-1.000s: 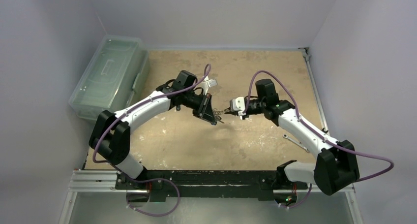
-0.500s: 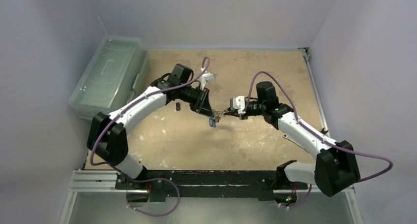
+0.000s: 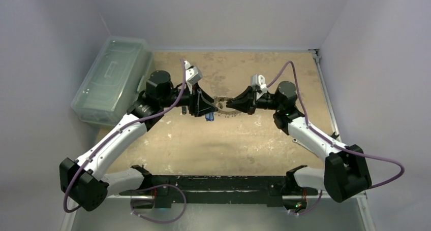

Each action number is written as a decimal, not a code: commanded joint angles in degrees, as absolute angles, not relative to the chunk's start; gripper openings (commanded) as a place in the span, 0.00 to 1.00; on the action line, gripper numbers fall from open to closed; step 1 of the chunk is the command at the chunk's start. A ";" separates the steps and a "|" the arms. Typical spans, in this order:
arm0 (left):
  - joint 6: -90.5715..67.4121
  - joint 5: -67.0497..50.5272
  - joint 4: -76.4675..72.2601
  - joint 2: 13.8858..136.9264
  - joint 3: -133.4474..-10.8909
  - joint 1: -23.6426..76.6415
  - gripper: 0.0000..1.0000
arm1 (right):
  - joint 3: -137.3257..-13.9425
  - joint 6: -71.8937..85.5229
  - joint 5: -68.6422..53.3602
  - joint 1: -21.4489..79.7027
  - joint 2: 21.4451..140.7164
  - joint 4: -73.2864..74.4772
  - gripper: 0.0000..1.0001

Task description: Remove the keys from the keyring

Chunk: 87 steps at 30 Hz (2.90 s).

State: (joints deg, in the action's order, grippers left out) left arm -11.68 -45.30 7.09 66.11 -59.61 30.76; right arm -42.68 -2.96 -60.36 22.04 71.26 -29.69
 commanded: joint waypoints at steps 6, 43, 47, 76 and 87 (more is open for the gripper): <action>-19.65 -43.35 -11.10 63.02 -51.80 30.78 0.50 | -37.39 32.16 -61.75 20.74 71.75 -68.99 0.00; -23.16 -39.60 -23.61 65.75 -48.69 35.24 0.33 | -33.90 21.04 -49.46 21.63 70.91 -63.20 0.00; -24.00 -37.09 -24.23 67.88 -49.76 35.23 0.35 | -34.09 20.66 -49.70 21.69 70.42 -62.66 0.00; -19.97 -39.51 -26.11 68.75 -52.63 35.24 0.00 | -33.92 16.00 -50.61 22.28 69.87 -60.73 0.00; -22.95 -35.83 -20.42 67.18 -51.10 34.39 0.25 | -35.45 15.07 -49.76 22.28 69.61 -58.37 0.00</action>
State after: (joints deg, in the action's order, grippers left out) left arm -21.02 -38.54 -20.88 69.28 -51.75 35.05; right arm -32.23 16.69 -51.44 22.11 71.90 -57.30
